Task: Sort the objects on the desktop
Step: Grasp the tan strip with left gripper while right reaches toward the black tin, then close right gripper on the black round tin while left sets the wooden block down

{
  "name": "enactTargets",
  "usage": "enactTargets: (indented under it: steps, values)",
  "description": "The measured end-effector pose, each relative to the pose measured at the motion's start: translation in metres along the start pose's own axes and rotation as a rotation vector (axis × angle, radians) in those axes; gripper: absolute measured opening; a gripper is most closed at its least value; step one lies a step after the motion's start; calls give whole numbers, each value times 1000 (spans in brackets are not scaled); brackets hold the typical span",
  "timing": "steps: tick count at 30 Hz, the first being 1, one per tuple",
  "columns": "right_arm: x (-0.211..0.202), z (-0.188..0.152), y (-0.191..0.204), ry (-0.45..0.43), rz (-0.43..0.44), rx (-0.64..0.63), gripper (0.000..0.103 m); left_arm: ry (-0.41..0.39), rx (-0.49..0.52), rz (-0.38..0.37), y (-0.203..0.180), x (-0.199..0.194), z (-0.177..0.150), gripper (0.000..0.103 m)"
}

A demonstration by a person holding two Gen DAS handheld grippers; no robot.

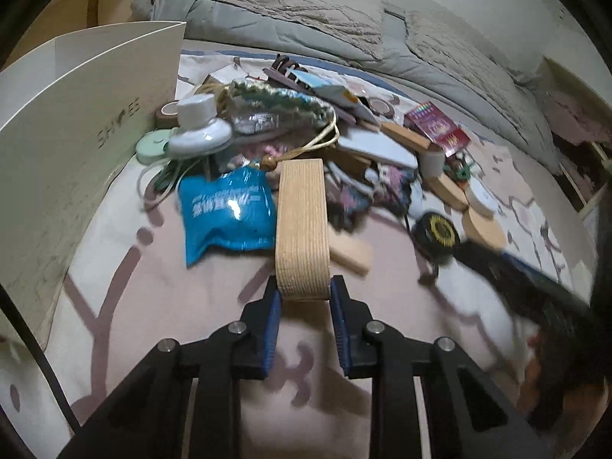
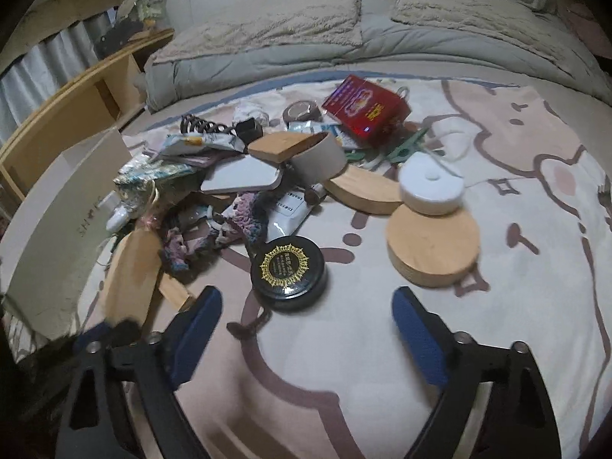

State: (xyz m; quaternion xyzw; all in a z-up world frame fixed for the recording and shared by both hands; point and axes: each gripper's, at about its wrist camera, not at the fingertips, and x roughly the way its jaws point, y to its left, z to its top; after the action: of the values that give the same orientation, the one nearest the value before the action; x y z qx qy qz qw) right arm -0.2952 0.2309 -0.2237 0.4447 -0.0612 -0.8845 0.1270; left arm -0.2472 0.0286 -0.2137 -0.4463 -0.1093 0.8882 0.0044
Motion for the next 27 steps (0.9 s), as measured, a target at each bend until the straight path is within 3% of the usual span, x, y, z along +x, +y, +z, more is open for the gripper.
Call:
enactTargets:
  steps: [5,7,8,10,18,27]
  values:
    - [16,4,6,14,-8,-14,79,7,64,4,-2,-13,-21,25]
    - [22,5,8,16,-8,-12,71,11,79,9,-3,-17,-26,25]
    - [26,5,8,19,-9,-5,59,14,82,14,-4,-18,-28,25]
    - [27,4,8,12,-19,6,51,20,93,24,-7,-20,-32,25]
    - [3,-23,9,5,-20,-14,51,25,81,22,-8,-28,-42,25]
    - [-45,-79,11,19,-10,-20,51,31,75,16,-10,-44,-60,25]
